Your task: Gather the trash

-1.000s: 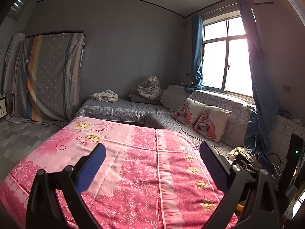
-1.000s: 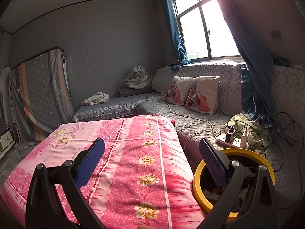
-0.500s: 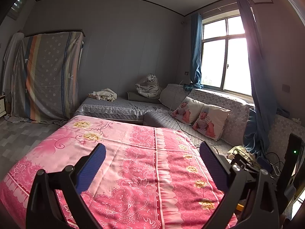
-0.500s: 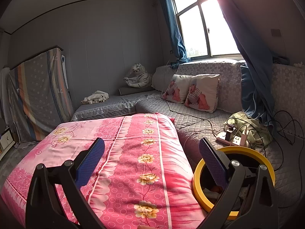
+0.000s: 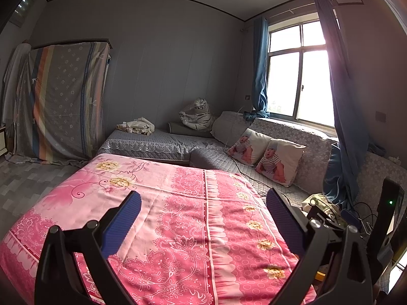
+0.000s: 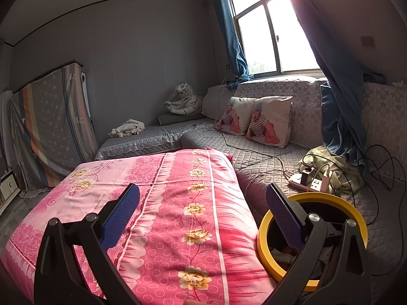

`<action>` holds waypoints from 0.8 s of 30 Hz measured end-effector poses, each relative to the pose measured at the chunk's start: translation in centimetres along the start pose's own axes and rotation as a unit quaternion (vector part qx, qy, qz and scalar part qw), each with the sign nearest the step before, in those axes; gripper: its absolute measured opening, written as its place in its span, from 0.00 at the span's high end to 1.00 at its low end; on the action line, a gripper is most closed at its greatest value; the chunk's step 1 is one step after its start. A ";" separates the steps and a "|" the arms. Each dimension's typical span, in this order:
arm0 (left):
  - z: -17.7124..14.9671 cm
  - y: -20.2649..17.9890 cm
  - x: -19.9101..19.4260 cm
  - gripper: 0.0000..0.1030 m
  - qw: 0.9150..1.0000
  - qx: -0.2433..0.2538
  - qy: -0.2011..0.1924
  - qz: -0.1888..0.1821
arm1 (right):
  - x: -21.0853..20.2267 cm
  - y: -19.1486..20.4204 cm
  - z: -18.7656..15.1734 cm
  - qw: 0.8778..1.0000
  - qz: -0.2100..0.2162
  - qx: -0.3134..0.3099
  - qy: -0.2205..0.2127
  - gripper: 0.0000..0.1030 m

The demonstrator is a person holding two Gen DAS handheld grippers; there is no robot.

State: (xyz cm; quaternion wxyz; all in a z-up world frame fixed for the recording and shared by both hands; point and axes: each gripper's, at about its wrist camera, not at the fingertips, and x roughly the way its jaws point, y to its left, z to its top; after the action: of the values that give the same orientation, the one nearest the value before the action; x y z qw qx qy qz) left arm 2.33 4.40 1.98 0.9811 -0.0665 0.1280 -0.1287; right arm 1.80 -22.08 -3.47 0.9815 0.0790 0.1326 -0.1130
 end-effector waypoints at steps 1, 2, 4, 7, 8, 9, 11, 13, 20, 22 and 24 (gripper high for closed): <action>0.0 0.0 0.0 0.08 1.000 0.000 0.000 0.000 | 0.0 0.0 0.0 1.000 0.000 0.000 0.000 0.08; 0.0 0.0 0.0 0.08 1.000 0.000 -0.001 0.000 | 0.0 0.0 0.0 1.000 0.000 0.000 0.000 0.08; 0.0 0.0 0.1 0.08 1.000 0.000 -0.001 0.001 | 0.0 0.0 0.0 1.000 0.000 0.000 0.000 0.08; 0.0 0.0 0.0 0.08 1.000 -0.002 -0.001 -0.001 | 0.0 0.0 -0.1 1.000 0.000 0.000 0.001 0.08; 0.1 0.1 0.1 0.08 1.000 -0.002 0.000 -0.001 | 0.0 0.0 -0.1 1.000 -0.001 0.000 0.002 0.08; 0.1 0.1 0.1 0.08 1.000 -0.002 0.000 -0.001 | 0.1 -0.1 -0.2 1.000 -0.001 0.000 0.002 0.08; 0.1 0.0 0.1 0.08 1.000 -0.003 0.000 -0.001 | 0.2 -0.1 -0.3 1.000 -0.001 0.001 0.003 0.08; 0.1 0.0 0.1 0.08 1.000 -0.002 0.000 -0.001 | 0.2 -0.1 -0.3 1.000 -0.002 0.001 0.003 0.08; 0.0 0.1 0.2 0.08 1.000 -0.004 0.002 -0.003 | 0.2 -0.1 -0.3 1.000 -0.002 0.002 0.004 0.08; 0.0 0.2 0.2 0.08 1.000 -0.004 -0.001 -0.001 | 0.2 -0.1 -0.4 1.000 -0.002 0.003 0.005 0.08; -0.1 0.1 0.1 0.08 1.000 -0.001 -0.003 0.003 | 0.3 -0.1 -0.4 1.000 -0.002 0.003 0.005 0.08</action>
State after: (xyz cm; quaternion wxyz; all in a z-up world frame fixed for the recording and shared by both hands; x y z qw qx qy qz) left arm 2.36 4.44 1.86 0.9819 -0.0672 0.1251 -0.1256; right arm 1.93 -22.16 -3.93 0.9804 0.0820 0.1372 -0.1154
